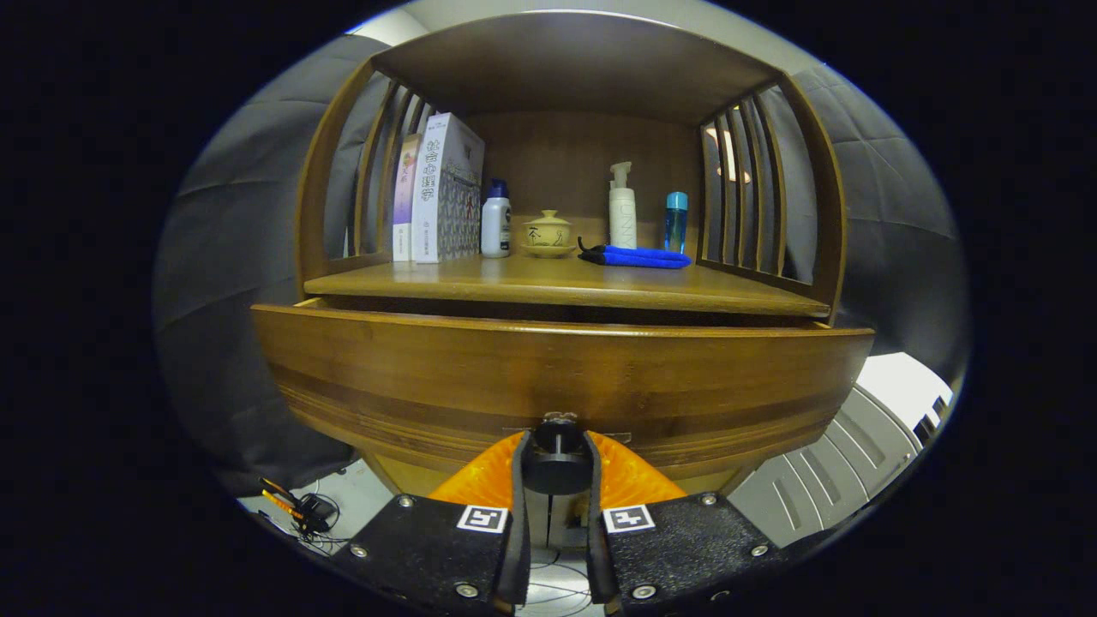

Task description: Pull open the drawer, take out the items inside it, and place them on the countertop above the cabinet.

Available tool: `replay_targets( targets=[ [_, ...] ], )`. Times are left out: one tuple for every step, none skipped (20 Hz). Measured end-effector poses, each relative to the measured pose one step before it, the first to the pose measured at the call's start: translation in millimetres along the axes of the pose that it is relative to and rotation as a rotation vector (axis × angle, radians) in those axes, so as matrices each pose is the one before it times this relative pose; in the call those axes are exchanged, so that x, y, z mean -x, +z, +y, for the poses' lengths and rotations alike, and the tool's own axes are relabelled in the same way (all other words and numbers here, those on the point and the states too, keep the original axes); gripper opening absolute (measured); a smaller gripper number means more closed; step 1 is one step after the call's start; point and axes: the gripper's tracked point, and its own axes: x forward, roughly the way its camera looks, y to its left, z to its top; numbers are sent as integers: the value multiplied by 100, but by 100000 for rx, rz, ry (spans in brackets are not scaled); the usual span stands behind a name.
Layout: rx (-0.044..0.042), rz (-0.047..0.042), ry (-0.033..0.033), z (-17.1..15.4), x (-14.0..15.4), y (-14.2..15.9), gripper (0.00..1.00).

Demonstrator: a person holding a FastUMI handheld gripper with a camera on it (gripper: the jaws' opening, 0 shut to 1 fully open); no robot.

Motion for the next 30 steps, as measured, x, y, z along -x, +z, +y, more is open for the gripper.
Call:
replay_targets(
  targets=[
    [345,8,-76,-6,871,-215,27],
    [236,15,-248,27,784,-240,27],
    [13,151,-405,18,738,-170,27],
    [-182,369,-481,-8,691,-226,27],
    [-31,397,-144,63,729,-136,26],
    [294,216,196,92,666,-273,26],
    [478,-78,199,-13,599,-141,26],
    [181,66,93,-6,665,-214,26],
    [86,-104,24,-28,529,-176,26],
    [177,63,222,22,598,-297,26],
    [89,150,154,25,606,-212,26],
    [-280,533,-76,-22,495,-362,26],
    [-163,541,29,22,540,-294,26],
    [-277,770,-118,20,553,-485,26],
    [-343,719,-48,23,562,-405,26],
    [110,703,63,45,670,-604,26],
    [-651,-1837,92,247,230,230,26],
    [308,1434,152,93,541,-687,26],
    [55,-463,207,149,576,117,26],
    [95,488,182,256,236,-273,26],
    [-251,-248,78,175,311,-90,26],
    [-85,-194,7,103,-6,-119,26],
    [301,347,141,-50,27,-103,29],
    [-578,189,567,76,31,-167,32],
    [-801,533,998,38,88,-5,35],
    [-608,-1266,1394,111,317,196,41],
    [-1640,-1737,1034,17,272,595,46],
    [-2326,-2741,921,18,476,715,59],
    [-2518,-3086,1112,147,266,1029,71],
    [-1865,-2861,1667,208,336,1151,84]
  ],
)
